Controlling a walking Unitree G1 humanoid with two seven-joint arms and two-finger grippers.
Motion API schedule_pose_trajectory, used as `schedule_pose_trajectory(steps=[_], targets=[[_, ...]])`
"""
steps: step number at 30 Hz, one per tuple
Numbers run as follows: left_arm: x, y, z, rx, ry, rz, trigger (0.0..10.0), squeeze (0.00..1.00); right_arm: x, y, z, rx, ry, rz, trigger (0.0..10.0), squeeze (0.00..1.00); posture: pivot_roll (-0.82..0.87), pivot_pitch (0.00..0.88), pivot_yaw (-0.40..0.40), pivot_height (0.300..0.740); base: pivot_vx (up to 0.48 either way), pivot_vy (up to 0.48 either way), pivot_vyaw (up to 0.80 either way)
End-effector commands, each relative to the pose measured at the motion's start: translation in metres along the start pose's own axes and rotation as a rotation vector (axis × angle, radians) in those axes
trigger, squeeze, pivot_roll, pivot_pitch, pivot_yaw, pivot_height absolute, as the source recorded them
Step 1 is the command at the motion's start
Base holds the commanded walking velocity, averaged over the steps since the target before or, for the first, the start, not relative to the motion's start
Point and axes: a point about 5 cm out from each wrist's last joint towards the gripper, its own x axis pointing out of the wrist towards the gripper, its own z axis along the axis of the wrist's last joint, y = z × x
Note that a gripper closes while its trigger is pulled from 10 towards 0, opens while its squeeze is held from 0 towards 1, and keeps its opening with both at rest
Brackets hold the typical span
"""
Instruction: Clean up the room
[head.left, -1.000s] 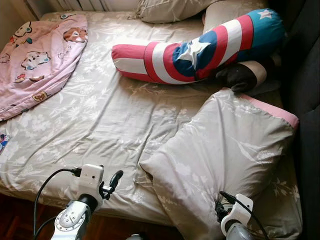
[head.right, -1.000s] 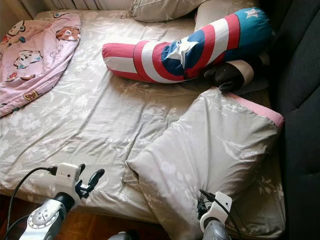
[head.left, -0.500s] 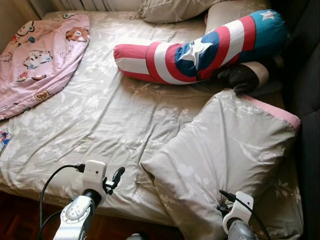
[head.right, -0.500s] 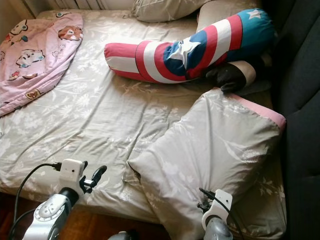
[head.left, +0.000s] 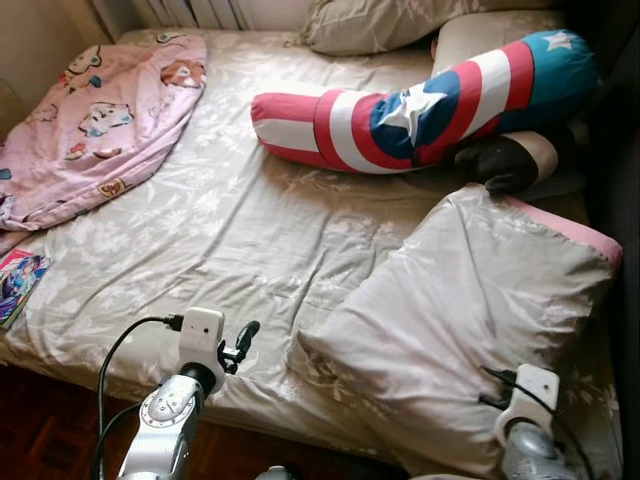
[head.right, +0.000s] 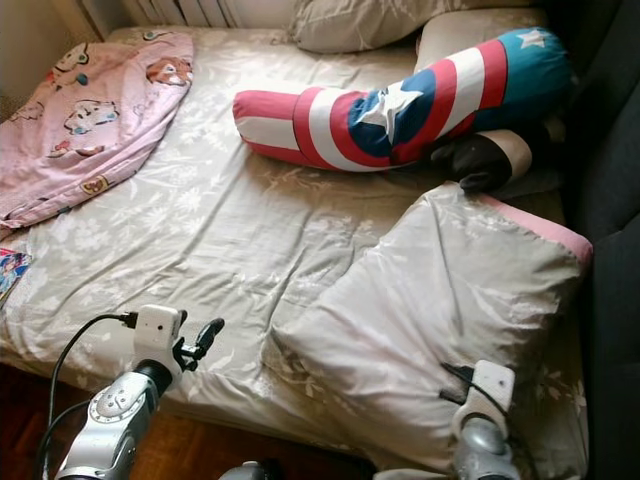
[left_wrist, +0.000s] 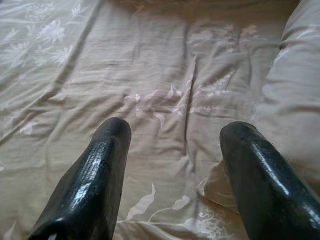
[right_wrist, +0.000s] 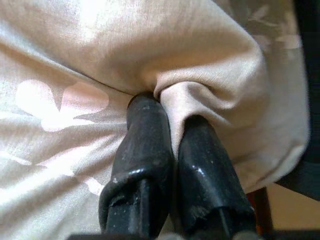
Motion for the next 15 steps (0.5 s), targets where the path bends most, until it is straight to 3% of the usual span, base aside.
schedule_pose_trajectory(steps=[1,15], targets=[[-0.002,0.003,-0.007,0.001,0.022,0.02,10.0,0.0,0.004,-0.029,0.028,0.003,-0.118,-0.118,0.0,0.0,0.03,0.126,0.061,0.74,0.0,0.0,0.0],[0.003,0.003,-0.012,-0.004,0.015,0.022,10.0,0.0,-0.001,-0.113,0.055,-0.101,-0.182,-0.442,0.0,0.0,0.01,0.104,0.054,0.74,0.0,0.0,0.0]])
